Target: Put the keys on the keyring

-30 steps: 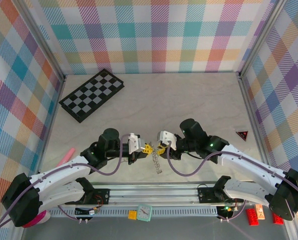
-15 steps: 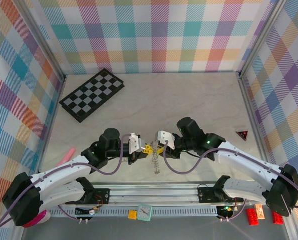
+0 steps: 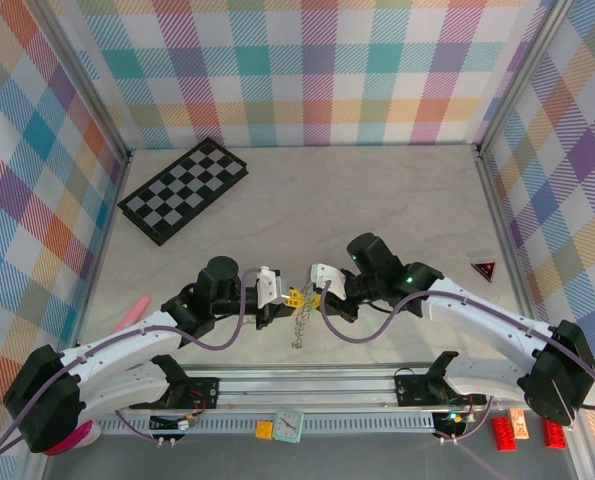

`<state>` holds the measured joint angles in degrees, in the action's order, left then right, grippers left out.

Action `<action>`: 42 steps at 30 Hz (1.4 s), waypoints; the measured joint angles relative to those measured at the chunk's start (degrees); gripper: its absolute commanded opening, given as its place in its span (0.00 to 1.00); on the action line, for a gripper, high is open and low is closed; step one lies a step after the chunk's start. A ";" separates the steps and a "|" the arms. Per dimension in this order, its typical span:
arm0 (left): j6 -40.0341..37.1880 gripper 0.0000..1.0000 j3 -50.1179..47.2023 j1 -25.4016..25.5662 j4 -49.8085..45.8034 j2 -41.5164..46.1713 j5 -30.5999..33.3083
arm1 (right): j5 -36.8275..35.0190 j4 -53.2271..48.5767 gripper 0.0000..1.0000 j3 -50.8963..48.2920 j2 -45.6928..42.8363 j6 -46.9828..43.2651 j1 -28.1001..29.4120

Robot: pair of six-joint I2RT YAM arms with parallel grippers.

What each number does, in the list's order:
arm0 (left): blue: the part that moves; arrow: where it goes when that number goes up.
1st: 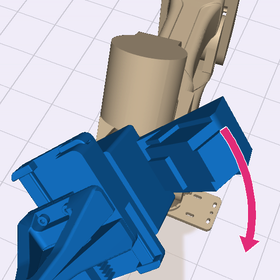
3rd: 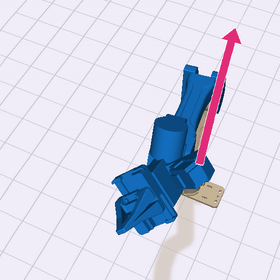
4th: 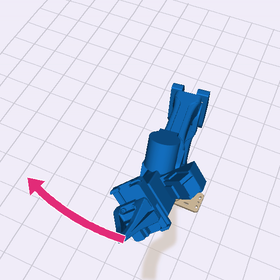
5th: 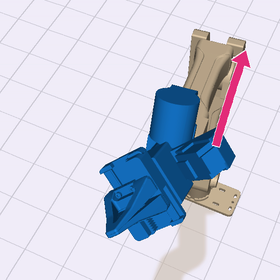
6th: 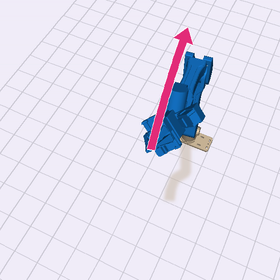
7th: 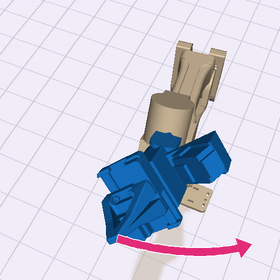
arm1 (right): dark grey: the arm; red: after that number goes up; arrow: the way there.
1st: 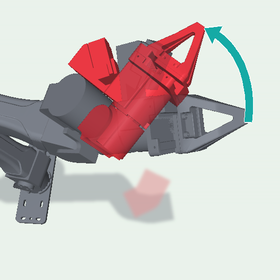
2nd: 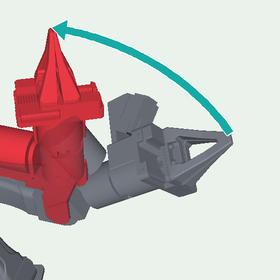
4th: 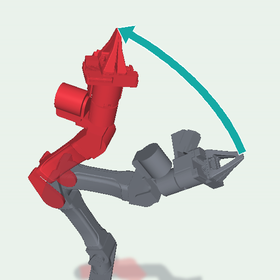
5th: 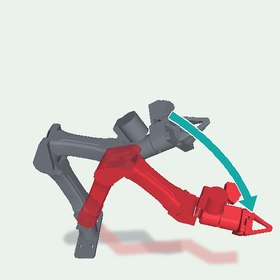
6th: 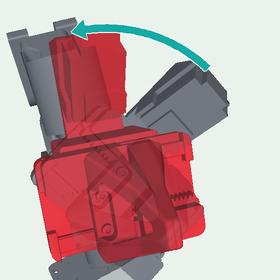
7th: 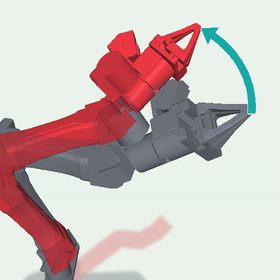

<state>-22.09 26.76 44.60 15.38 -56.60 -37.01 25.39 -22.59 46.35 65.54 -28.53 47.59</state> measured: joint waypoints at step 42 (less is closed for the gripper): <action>4.57 0.00 -2.19 0.00 8.87 -0.59 1.14 | -2.16 28.44 0.42 -16.37 -3.04 16.37 0.00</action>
<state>-17.52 24.58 44.60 24.25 -57.19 -35.88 23.22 5.85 29.98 62.50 -12.16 47.59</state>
